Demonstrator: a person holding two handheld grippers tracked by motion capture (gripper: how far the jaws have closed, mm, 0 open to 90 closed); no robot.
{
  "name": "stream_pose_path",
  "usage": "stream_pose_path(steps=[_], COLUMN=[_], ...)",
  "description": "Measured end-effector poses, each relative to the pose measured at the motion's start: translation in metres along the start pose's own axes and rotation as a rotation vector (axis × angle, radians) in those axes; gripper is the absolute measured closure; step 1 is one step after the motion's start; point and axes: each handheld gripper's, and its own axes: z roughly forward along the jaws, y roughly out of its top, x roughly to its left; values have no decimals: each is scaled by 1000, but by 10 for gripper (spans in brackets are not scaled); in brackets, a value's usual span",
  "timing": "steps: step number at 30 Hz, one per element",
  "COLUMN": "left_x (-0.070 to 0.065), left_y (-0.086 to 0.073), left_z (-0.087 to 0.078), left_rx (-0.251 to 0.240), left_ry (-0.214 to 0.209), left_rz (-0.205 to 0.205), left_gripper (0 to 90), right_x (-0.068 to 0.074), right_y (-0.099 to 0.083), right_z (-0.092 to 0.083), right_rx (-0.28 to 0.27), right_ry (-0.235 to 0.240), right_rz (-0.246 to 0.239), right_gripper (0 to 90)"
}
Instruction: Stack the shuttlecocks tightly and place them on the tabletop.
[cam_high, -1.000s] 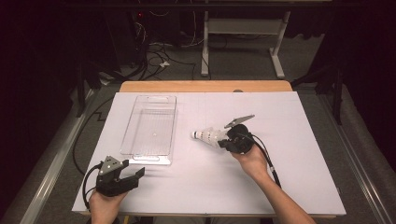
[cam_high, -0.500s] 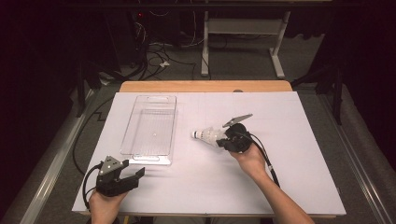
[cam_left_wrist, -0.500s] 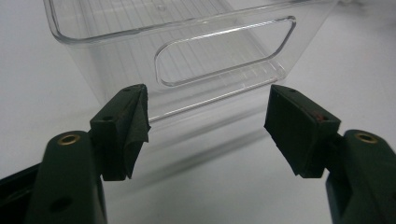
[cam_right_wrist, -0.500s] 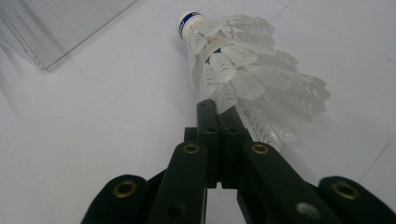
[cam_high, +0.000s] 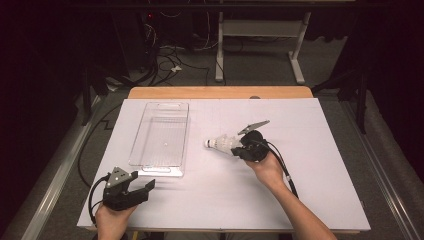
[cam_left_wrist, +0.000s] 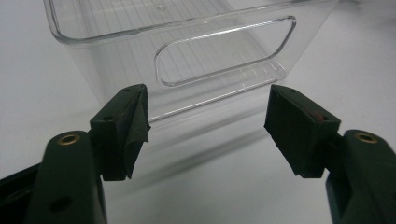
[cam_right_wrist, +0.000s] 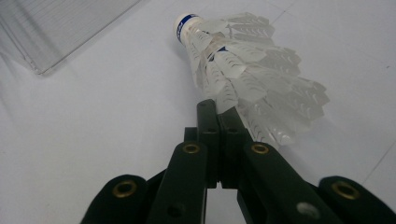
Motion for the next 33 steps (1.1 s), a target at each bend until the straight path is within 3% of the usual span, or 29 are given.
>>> stream_pose_path(steps=[19,33], left_x=[0,0], left_y=[0,0], left_z=[0,0], left_rx=[-1,-3], left_ry=[-1,0], left_rz=[0,-1], left_gripper=[313,313], right_x=[-3,-5], right_y=[-1,-2], right_z=[3,2], right_rx=[-2,-4], right_ry=[-7,-8], right_rz=[3,28], right_gripper=[896,809])
